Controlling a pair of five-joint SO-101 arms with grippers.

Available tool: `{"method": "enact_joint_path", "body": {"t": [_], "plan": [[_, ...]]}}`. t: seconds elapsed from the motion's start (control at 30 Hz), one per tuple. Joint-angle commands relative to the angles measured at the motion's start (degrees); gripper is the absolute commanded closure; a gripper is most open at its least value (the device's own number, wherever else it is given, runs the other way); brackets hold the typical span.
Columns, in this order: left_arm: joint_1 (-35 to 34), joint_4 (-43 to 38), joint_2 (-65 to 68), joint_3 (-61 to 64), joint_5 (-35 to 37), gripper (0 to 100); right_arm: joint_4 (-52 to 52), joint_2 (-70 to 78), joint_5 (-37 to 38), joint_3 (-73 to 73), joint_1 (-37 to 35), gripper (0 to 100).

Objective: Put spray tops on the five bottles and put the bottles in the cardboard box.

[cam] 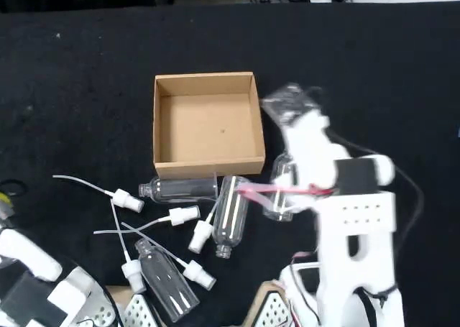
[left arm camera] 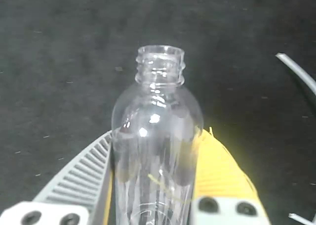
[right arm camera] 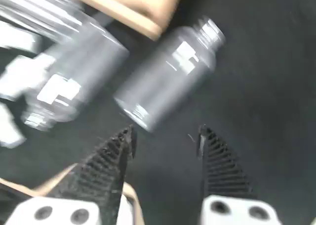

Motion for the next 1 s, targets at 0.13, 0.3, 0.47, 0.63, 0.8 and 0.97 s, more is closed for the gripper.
{"method": "enact_joint_path", "body": {"t": [0.13, 0.3, 0.47, 0.63, 0.8, 0.97], "plan": [[-8.13, -0.97, 7.65, -14.02, -2.46, 97, -12.48, 10.68, -16.88, -9.1, -36.48, 82.8], [-12.7, -0.88, 17.14, -22.9, -2.37, 97, -19.52, 19.74, -17.23, -14.02, -39.74, 82.8], [-17.27, -0.88, 23.82, -32.4, -0.35, 97, -28.22, 28.09, -21.45, -18.24, -43.43, 82.8], [-20.09, -0.97, 29.01, -39.96, -0.09, 97, -37.36, 38.9, -24.44, -20.44, -48.88, 82.5], [-20.97, -0.97, 33.14, -44.35, -0.09, 97, -38.86, 49.19, -26.99, -27.03, -50.9, 82.4], [-20.97, -0.97, 35.34, -45.58, -0.18, 97, -38.86, 57.01, -26.81, -32.04, -52.84, 82.4]]}}
